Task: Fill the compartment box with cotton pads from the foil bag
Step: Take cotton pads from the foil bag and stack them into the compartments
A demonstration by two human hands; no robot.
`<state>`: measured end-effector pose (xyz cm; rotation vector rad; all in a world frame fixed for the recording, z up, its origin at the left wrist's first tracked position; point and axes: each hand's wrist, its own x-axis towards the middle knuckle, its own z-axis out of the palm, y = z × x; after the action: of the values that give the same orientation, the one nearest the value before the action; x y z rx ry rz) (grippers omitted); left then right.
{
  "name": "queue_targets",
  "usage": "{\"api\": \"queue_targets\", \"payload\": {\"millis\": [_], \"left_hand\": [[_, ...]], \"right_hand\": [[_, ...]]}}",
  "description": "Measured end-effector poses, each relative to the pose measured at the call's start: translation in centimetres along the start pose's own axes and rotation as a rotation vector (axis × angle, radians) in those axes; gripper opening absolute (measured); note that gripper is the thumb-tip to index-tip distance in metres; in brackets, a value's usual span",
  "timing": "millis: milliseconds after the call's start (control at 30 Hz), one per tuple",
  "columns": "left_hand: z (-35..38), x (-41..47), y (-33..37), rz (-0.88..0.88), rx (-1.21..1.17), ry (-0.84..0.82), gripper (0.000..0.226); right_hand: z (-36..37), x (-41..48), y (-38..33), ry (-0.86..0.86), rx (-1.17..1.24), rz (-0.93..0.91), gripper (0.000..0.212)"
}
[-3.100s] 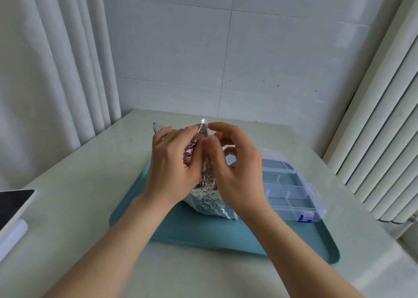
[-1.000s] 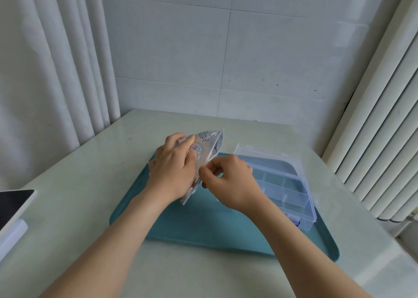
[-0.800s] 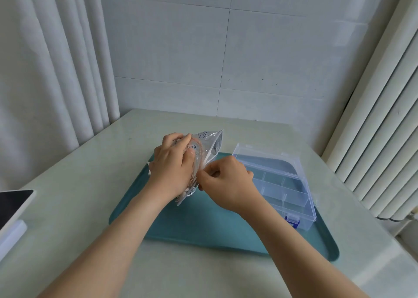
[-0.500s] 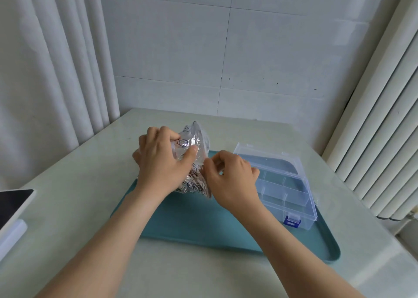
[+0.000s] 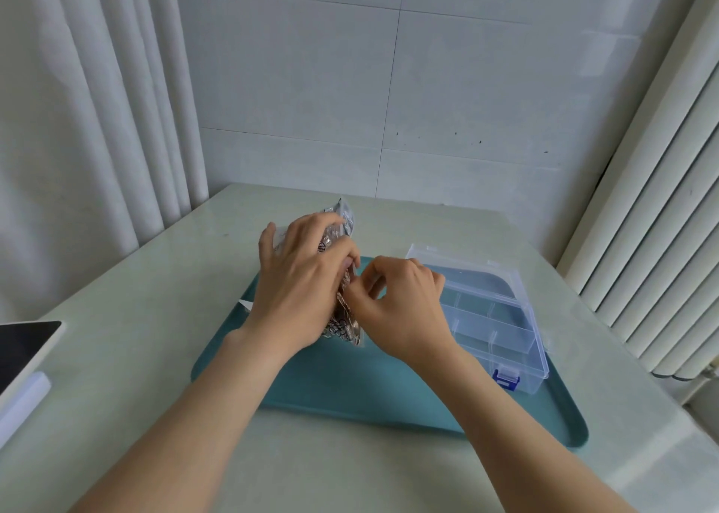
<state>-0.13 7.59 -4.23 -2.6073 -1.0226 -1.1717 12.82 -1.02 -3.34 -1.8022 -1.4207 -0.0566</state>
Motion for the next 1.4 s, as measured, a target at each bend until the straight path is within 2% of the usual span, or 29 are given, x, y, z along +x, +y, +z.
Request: {"api": "queue_targets", "payload": {"millis": [67, 233, 433, 533, 633, 667, 767, 967, 1100, 1200, 1300, 1400], "left_hand": [[0.2, 0.1, -0.4, -0.031, 0.042, 0.030, 0.026], [0.1, 0.5, -2.0, -0.177, -0.039, 0.180, 0.015], [0.9, 0.4, -1.7, -0.152, -0.143, 0.149, 0.027], [0.5, 0.2, -1.5, -0.179, -0.147, 0.139, 0.028], [0.5, 0.0, -1.3, -0.221, -0.078, 0.113, 0.026], [0.5, -0.1, -1.2, -0.228, -0.053, 0.110, 0.023], [0.6, -0.1, -1.3, -0.241, -0.027, 0.090, 0.021], [0.5, 0.0, -1.0, -0.239, -0.139, -0.026, 0.060], [0.1, 0.1, -0.5, -0.250, -0.202, -0.102, 0.068], [-0.1, 0.1, -0.6, -0.259, -0.183, -0.098, 0.072], [-0.1, 0.0, -0.8, -0.237, -0.180, -0.118, 0.079], [0.2, -0.1, -1.0, -0.228, -0.231, -0.110, 0.073]], "right_hand": [[-0.1, -0.3, -0.3, -0.027, -0.010, -0.010, 0.034], [0.7, -1.6, -1.7, -0.096, -0.166, -0.163, 0.036], [0.4, -1.4, -0.7, -0.163, -0.163, -0.139, 0.050], [-0.3, -0.5, 0.1, -0.079, -0.150, -0.053, 0.038], [-0.9, 0.1, 1.2, -0.047, -0.215, 0.083, 0.011], [-1.1, 0.2, 1.5, -0.076, -0.256, 0.137, 0.015], [-1.2, 0.2, 2.2, -0.184, -0.331, 0.229, 0.047], [-1.9, 0.5, 2.2, -0.274, -0.258, 0.270, 0.048], [-2.0, 0.4, 2.1, -0.203, -0.291, 0.243, 0.027], [-1.3, 0.6, 2.5, -0.057, -0.283, 0.105, 0.015], [-0.6, 0.7, 2.2, -0.017, -0.127, -0.070, 0.022], [0.1, 0.4, 1.7, -0.096, -0.108, -0.091, 0.033]]}}
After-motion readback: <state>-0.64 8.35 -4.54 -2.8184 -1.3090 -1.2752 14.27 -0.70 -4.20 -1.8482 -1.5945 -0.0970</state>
